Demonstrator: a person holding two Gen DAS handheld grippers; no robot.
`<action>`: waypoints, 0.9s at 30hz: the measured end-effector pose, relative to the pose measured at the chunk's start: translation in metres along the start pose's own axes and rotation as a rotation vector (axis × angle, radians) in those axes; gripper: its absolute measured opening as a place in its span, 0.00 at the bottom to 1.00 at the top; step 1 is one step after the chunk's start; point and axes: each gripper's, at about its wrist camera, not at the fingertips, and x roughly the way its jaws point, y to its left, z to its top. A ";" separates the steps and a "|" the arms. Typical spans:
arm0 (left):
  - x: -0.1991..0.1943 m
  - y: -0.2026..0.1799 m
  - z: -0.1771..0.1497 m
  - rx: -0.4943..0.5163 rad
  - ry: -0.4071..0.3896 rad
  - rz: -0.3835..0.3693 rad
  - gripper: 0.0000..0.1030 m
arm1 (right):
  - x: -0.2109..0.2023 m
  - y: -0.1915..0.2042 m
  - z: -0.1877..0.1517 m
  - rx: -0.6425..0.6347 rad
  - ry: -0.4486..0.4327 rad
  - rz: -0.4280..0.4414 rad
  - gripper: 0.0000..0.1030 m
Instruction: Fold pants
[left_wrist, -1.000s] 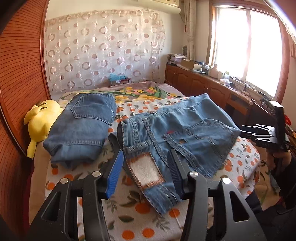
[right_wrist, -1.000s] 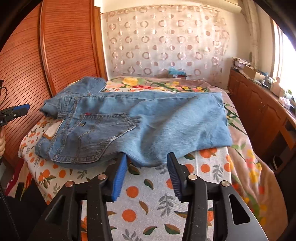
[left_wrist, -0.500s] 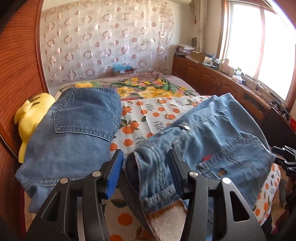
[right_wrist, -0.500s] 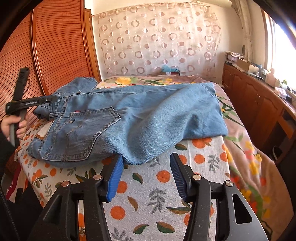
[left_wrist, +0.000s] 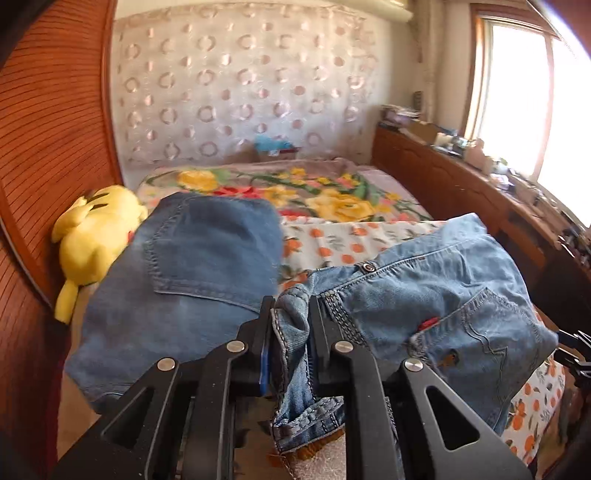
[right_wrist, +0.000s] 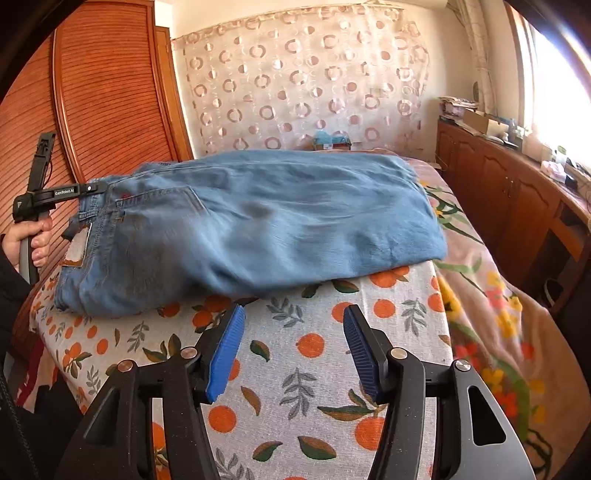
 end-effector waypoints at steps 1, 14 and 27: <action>0.003 0.001 0.000 -0.002 0.017 -0.010 0.17 | -0.001 -0.002 0.001 0.007 -0.001 0.000 0.56; -0.039 -0.045 0.000 0.095 -0.085 -0.099 0.72 | -0.003 -0.035 0.010 0.050 -0.008 -0.057 0.56; -0.037 -0.150 -0.063 0.258 0.048 -0.288 0.75 | 0.014 -0.039 0.005 0.087 0.045 -0.063 0.56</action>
